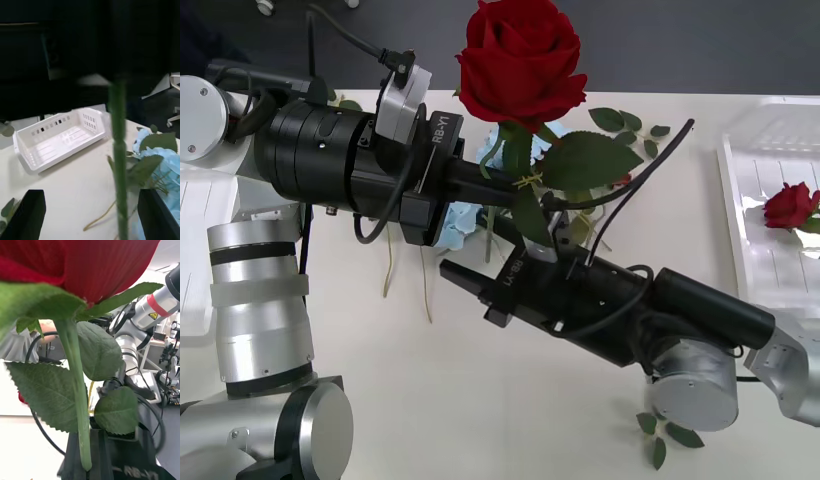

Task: Put the red flowers into the right box and the blue flowers into the left box

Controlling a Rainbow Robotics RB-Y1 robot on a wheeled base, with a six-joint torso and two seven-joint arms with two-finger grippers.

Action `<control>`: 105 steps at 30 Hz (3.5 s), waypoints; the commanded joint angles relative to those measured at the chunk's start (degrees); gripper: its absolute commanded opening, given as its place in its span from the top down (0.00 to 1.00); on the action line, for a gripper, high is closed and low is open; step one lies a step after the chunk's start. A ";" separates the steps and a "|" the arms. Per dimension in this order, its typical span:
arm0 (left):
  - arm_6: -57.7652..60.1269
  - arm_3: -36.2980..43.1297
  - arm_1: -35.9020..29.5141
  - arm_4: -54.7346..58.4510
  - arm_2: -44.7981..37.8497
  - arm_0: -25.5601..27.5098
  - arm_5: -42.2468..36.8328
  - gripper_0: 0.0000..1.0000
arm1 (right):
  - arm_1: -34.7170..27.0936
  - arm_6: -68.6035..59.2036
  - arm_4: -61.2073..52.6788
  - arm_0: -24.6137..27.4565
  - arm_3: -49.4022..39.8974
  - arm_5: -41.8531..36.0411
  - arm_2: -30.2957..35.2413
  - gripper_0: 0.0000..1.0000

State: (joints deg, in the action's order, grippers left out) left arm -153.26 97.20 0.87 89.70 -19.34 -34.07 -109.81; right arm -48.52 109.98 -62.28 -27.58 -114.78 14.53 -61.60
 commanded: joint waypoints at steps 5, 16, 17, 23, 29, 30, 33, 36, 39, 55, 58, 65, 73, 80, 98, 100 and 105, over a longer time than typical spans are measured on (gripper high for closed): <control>-1.74 1.15 0.01 0.92 1.23 -1.09 -0.19 1.00 | 0.27 1.02 -0.12 -0.19 -1.76 -0.12 0.60 0.64; -1.74 1.15 0.01 0.92 1.23 -1.09 -0.19 1.00 | 0.01 1.02 -1.00 -0.28 -1.15 1.47 0.86 1.00; -1.74 1.15 0.01 0.92 1.23 -1.09 -0.19 1.00 | 0.01 0.93 -1.00 -0.28 -1.15 1.55 0.86 1.00; -1.74 1.15 0.01 0.92 1.23 -1.09 -0.19 0.93 | -0.08 0.76 -1.79 -0.28 -1.15 1.99 2.18 1.00; -1.74 1.15 0.01 0.92 1.23 -1.09 -0.19 0.00 | 1.06 1.02 -1.88 0.69 0.70 1.55 4.73 1.00; -1.74 1.15 0.01 0.92 1.23 -1.09 -0.19 0.00 | 1.24 1.02 -1.97 0.69 1.05 0.85 5.43 1.00; -1.74 1.15 0.01 0.92 1.23 -1.09 -0.19 0.00 | 0.89 0.67 -2.06 0.95 0.96 -2.66 8.07 1.00; -1.74 1.15 0.01 0.92 1.23 -1.09 -0.19 0.00 | 0.18 0.58 -2.15 3.15 0.00 -7.15 12.64 1.00; -1.74 1.15 0.01 0.92 1.23 -1.09 -0.19 0.00 | -0.78 0.49 -2.23 6.58 -2.47 -14.62 19.14 1.00; -1.74 0.53 0.13 2.06 -0.62 1.02 -0.19 0.00 | -1.57 1.55 -19.46 31.45 -20.66 -47.40 59.05 1.00; -1.74 0.62 0.13 2.50 -1.76 1.72 -0.19 0.00 | -0.78 2.08 -22.36 35.49 -22.33 -53.38 66.69 1.00; -1.42 0.71 -7.37 -1.90 -2.02 2.78 0.83 0.00 | 5.28 2.43 -27.72 38.57 -21.54 -79.92 89.02 1.00; 6.84 0.71 -17.75 -11.57 -0.70 3.04 5.22 0.00 | 8.01 1.20 -22.27 33.38 -6.42 -91.35 98.16 1.00; 18.53 0.79 -20.91 -21.15 -0.18 3.04 6.54 0.00 | 1.94 -3.81 -6.63 28.37 1.84 -90.82 93.06 1.00; 42.08 0.71 -20.91 -47.07 2.64 4.27 8.47 0.00 | -3.59 -24.99 24.22 23.19 7.73 -92.14 76.10 1.00; 42.70 0.71 -20.91 -49.18 3.34 5.33 9.97 0.00 | -3.59 -24.99 23.78 23.19 9.14 -92.14 75.75 1.00; 43.49 0.71 -20.38 -54.10 5.98 7.44 13.48 0.00 | -3.59 -25.17 24.13 22.31 13.35 -91.61 75.22 1.00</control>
State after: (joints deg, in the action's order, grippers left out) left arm -111.71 96.87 -19.68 37.20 -14.40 -27.67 -97.98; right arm -50.74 85.58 -38.69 -3.68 -102.58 -77.77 12.39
